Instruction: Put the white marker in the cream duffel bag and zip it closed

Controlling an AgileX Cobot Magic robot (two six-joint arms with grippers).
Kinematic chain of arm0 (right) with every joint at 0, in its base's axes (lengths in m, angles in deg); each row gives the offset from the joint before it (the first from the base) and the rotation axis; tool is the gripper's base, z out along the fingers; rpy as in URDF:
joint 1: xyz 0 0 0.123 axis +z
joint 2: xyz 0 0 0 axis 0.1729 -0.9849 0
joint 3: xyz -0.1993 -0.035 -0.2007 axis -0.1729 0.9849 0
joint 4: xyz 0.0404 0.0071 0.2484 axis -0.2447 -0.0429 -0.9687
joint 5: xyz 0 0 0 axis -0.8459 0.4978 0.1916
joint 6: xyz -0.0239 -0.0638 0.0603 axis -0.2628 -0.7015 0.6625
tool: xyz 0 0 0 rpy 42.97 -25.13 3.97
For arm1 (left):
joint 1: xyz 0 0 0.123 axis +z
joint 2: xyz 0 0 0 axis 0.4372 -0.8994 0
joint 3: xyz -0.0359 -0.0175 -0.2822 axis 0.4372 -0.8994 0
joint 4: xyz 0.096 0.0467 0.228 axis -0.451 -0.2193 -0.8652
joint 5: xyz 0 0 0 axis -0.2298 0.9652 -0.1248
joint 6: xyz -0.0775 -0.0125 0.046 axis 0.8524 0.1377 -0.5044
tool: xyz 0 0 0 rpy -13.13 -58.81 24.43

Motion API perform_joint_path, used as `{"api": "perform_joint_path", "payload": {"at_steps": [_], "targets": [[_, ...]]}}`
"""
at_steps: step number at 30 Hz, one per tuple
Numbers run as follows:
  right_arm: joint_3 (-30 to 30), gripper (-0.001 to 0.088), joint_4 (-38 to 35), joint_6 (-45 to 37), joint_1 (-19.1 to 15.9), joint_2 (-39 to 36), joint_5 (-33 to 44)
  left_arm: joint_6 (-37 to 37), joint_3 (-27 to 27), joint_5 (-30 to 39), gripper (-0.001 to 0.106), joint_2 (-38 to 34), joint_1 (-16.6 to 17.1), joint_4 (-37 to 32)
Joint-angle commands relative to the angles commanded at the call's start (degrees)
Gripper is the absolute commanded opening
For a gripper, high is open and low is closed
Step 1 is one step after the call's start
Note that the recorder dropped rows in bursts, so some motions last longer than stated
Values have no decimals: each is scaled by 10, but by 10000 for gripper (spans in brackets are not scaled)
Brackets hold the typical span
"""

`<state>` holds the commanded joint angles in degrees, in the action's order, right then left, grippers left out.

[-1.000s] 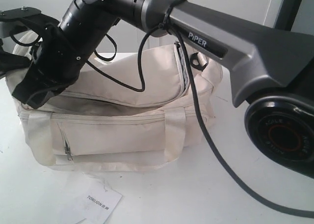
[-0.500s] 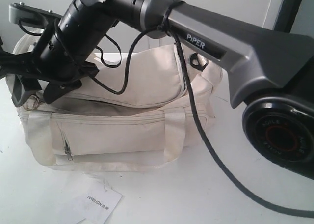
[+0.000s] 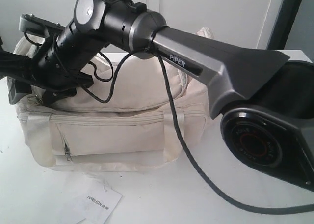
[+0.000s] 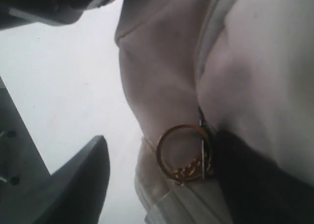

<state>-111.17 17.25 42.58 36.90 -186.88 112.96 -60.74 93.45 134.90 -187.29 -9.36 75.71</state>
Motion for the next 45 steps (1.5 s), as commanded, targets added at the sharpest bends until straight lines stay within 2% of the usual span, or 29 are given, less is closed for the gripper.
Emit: {"api": "perform_joint_path", "payload": {"at_steps": [3,5,7,8,17,27,39,42,43,45], "targets": [[0,447,1,-4,0,0,0,-1,0,1,0,0,0,1],[0,276,1,-9,0,0,0,-1,0,1,0,0,0,2],[0,63,2,-28,0,1,2,-1,0,1,0,0,0,2],[0,0,5,-38,0,4,2,-1,0,1,0,0,0,2],[0,0,55,-74,-2,37,53,-1,0,1,0,0,0,2],[0,0,60,-124,-2,46,138,-1,0,1,0,0,0,31],[0,0,68,-155,-2,69,138,-1,0,4,0,0,0,36],[-1,2,63,-198,-1,79,129,-1,0,5,0,0,0,36],[-1,26,56,-243,4,81,125,-4,0,5,0,0,0,36],[-1,165,58,-307,11,81,118,-13,0,10,0,0,0,36]]}}
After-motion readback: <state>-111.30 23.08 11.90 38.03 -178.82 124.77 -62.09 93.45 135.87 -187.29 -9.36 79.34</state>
